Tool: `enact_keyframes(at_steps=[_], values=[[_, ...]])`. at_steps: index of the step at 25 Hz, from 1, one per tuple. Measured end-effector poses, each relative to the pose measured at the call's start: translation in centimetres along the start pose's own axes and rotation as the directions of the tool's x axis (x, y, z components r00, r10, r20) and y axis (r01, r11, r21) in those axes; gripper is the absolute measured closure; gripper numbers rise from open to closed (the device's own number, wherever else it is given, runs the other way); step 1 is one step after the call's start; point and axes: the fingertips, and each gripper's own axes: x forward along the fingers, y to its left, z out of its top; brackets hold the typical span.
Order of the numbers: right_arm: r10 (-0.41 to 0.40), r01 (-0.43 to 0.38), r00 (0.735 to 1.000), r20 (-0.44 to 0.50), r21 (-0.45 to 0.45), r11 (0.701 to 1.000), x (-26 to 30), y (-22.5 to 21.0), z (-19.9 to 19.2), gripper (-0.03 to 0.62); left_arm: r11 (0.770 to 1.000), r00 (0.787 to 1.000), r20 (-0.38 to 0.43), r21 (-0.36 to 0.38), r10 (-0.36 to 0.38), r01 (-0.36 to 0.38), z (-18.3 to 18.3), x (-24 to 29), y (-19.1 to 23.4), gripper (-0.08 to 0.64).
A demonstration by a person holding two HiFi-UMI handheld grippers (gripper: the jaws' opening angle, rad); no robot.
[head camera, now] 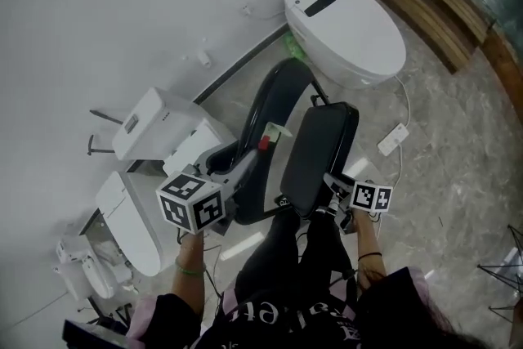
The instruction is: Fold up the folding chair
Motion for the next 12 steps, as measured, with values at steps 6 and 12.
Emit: enact_keyframes(at_steps=[6, 12], values=[[-0.016, 0.016, 0.999, -0.041, 0.003, 1.000, 1.7, 3.1, -1.5, 0.417, 0.998, 0.998, -0.051, 0.055, -0.025, 0.028, 0.3, -0.3, -0.2, 0.423], [-0.030, 0.031, 0.998, -0.049, 0.023, 0.999, 3.6, 5.8, -2.6, 0.425, 0.993, 0.992, -0.053, 0.027, -0.114, 0.116, 0.8, -0.9, -0.1, 0.431]])
